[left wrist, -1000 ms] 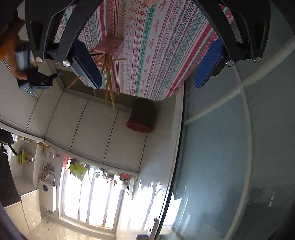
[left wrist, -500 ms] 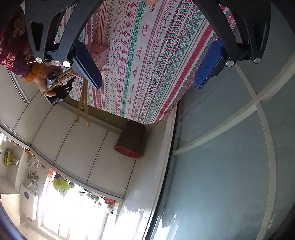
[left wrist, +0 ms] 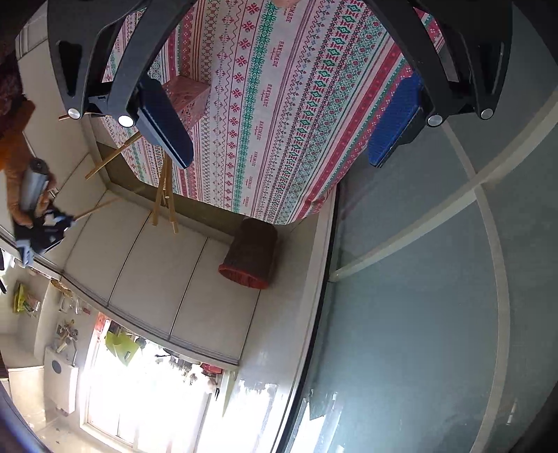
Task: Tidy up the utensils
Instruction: 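Carry the held chopstick with the right tool over the pink basket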
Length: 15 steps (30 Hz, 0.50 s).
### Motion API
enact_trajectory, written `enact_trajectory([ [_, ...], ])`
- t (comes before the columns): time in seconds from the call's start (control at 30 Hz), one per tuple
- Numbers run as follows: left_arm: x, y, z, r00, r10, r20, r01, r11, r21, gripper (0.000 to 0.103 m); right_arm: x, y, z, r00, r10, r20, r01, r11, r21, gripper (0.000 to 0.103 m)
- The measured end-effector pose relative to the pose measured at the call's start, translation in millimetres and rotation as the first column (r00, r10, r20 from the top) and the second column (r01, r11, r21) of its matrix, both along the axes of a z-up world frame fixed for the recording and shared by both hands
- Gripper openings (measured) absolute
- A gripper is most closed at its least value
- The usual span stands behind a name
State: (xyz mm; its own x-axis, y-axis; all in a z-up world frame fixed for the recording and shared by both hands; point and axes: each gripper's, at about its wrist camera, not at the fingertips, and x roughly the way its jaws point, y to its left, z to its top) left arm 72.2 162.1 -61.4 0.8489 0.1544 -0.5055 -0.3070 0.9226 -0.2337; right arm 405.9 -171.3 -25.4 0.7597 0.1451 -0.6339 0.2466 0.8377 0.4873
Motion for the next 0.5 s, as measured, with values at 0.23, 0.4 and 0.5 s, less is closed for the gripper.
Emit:
enact_trajectory([
  [0.23,-12,-2,8,1.000,0.004,0.029,-0.004,1.000,-0.015,0.096,-124,48,129,0.960,0.163,0.227,-0.120,0.974,-0.191,0.008],
  [0.4,-19,-2,12,0.999,0.000,0.047,0.001,1.000,-0.011,0.096,-167,87,124,0.945,0.252,0.209,-0.196,0.947,-0.255,0.007],
  [0.5,-24,2,14,0.999,0.008,0.053,-0.007,1.000,-0.018,0.096,-184,100,104,0.946,0.275,0.170,-0.220,0.933,-0.283,0.008],
])
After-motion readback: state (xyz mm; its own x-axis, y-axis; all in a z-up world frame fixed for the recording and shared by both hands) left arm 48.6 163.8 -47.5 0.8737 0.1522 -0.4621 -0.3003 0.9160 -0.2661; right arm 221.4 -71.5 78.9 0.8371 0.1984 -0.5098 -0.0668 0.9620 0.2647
